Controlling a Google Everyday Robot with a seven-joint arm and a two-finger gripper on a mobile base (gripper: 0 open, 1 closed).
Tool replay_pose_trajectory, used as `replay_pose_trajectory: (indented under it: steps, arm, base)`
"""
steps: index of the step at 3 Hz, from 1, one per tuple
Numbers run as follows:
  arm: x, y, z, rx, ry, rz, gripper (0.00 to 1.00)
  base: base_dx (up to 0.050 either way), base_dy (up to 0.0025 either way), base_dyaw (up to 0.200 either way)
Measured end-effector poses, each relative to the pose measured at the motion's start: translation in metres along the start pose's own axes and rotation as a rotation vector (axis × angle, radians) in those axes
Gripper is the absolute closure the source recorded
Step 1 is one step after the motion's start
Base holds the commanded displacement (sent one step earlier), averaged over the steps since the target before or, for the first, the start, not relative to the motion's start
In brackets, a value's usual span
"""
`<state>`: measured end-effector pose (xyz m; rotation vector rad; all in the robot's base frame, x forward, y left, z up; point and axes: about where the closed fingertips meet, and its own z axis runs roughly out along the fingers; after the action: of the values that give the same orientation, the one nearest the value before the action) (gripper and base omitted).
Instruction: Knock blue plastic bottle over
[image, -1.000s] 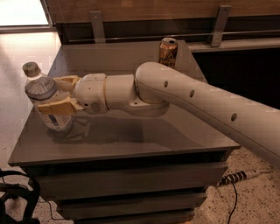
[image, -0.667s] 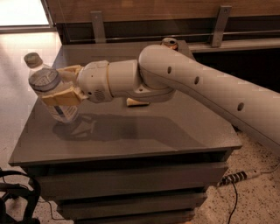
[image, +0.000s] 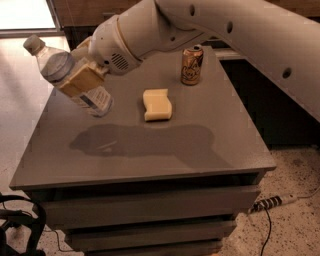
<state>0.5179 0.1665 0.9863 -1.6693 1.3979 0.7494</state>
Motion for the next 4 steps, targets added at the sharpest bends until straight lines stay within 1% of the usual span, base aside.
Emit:
replay_pose_trajectory:
  steps: [1, 2, 3, 4]
  arm:
    - [0.004, -0.004, -0.008, -0.023, 0.165, 0.012, 1.00]
    - [0.016, -0.004, -0.003, -0.060, 0.306, 0.046, 1.00]
    - [0.028, 0.005, 0.012, -0.108, 0.407, 0.084, 1.00]
    - [0.041, 0.015, 0.030, -0.161, 0.486, 0.126, 1.00]
  base:
    - [0.000, 0.00000, 0.000]
    - [0.000, 0.00000, 0.000]
    - [0.000, 0.00000, 0.000]
    - [0.000, 0.00000, 0.000]
